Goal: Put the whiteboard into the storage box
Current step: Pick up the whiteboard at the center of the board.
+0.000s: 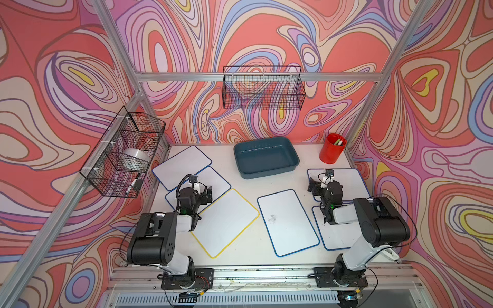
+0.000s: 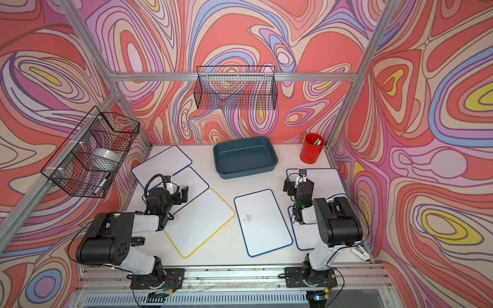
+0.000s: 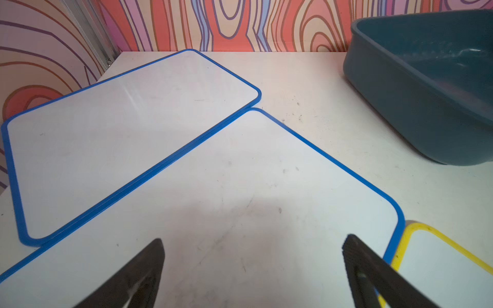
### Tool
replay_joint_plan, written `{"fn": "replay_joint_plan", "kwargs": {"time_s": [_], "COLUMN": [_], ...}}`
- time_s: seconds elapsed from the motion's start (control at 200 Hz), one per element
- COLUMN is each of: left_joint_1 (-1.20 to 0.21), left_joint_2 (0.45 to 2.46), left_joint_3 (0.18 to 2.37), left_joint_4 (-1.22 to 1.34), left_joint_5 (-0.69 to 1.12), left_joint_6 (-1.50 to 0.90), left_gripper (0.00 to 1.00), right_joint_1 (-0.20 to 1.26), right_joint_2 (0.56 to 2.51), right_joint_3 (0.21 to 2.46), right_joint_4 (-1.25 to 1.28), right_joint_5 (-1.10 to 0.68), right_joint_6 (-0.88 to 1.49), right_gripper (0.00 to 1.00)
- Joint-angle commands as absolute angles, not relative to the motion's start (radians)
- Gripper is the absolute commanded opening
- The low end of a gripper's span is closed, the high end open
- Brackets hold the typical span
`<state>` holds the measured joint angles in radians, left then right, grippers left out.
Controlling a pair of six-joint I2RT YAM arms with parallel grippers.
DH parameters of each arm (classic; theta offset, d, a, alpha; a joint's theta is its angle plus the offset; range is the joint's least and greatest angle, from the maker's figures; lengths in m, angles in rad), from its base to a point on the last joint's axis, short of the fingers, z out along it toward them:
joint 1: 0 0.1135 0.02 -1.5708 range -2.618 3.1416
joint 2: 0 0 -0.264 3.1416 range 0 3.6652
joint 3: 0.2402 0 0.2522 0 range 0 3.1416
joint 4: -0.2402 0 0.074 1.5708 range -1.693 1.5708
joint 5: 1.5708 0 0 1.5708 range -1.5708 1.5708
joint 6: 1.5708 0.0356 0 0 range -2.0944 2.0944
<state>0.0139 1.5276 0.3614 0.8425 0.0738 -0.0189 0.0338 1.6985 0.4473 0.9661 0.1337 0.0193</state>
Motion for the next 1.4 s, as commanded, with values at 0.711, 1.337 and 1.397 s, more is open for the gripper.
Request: {"fn": "replay_joint_plan", "kwargs": {"time_s": [0.711, 1.337, 1.397], "left_joint_1": [0.012, 0.011, 0.011], "left_joint_2": [1.536, 1.424, 1.385], "left_joint_3": [0.374, 0.359, 0.367], "left_joint_4": [0.885, 0.824, 0.778], "left_joint_5": [0.071, 0.088, 0.089], "left_joint_6": [-0.007, 0.001, 0.0], "left_gripper": [1.0, 1.0, 1.0], "right_joint_1": [0.031, 0.031, 0.031], "right_joint_2": [1.715, 1.62, 1.584], "right_joint_3": [0.46, 0.449, 0.46], "right_joint_4": [0.976, 0.924, 0.877], "right_joint_5": [0.138, 0.13, 0.131], "right_joint_6": [0.017, 0.004, 0.004], "right_gripper": [0.99, 0.99, 0.98]}}
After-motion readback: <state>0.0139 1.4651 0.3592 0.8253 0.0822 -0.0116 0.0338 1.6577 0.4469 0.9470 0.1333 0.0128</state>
